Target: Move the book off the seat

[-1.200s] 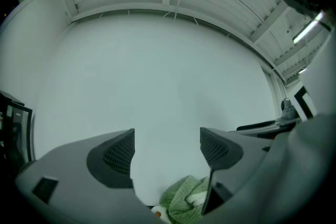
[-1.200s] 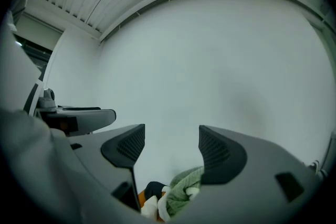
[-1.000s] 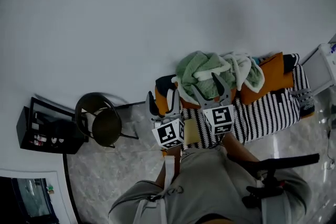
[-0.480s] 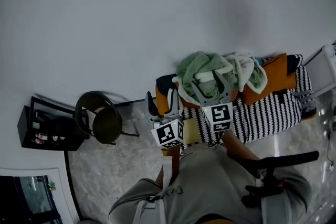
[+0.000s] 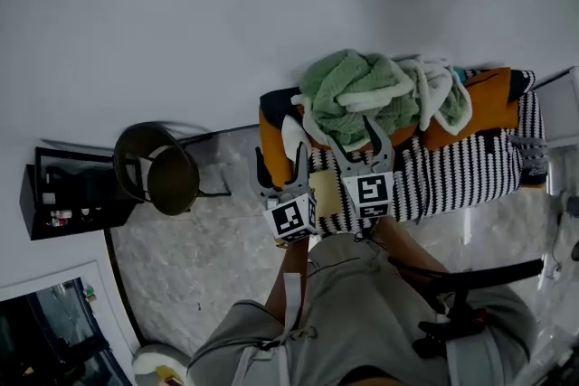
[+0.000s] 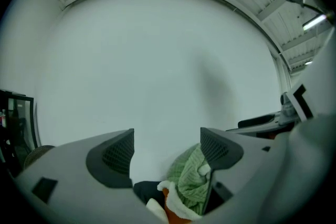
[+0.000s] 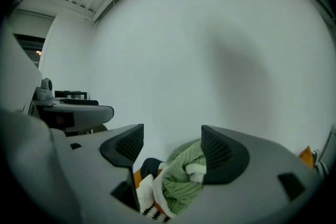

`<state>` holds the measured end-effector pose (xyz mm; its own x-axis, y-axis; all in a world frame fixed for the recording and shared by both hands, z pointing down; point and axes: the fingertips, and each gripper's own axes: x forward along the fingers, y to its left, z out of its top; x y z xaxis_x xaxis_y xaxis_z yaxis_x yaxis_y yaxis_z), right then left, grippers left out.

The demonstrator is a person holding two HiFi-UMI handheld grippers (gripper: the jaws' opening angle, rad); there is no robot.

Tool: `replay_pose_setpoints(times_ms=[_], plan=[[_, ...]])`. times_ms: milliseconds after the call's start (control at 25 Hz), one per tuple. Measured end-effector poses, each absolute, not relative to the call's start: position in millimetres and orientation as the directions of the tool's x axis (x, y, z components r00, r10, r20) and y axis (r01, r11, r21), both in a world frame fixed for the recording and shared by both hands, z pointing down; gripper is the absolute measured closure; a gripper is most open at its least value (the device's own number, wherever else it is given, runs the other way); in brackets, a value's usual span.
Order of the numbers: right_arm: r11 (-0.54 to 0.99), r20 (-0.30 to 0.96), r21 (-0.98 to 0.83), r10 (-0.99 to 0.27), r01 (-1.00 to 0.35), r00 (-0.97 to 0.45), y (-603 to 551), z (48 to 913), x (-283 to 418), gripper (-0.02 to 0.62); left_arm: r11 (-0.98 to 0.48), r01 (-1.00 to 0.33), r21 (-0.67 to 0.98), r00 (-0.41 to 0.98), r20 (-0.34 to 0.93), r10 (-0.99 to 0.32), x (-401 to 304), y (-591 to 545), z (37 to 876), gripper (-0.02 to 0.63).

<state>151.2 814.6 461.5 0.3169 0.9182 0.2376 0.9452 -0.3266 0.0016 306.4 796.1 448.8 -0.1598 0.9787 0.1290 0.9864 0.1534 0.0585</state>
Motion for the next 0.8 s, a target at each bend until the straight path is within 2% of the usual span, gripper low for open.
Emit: replay_pose_setpoints(times_ms=[320,800], plan=[[-0.322,0.381,-0.022,0.873,0.947,0.305,811.5,600.9,166.8,0.264,0.157,0.985,0.072,-0.171,0.278,0.945,315.9,800.3,584.1,0.222],[-0.340,0.592,-0.077,0.741,0.937,0.317,743.9,823.4,190.8,0.264,0.186,0.971,0.148,-0.236,0.523,0.819,311.1,729.2,819.4,0.222]])
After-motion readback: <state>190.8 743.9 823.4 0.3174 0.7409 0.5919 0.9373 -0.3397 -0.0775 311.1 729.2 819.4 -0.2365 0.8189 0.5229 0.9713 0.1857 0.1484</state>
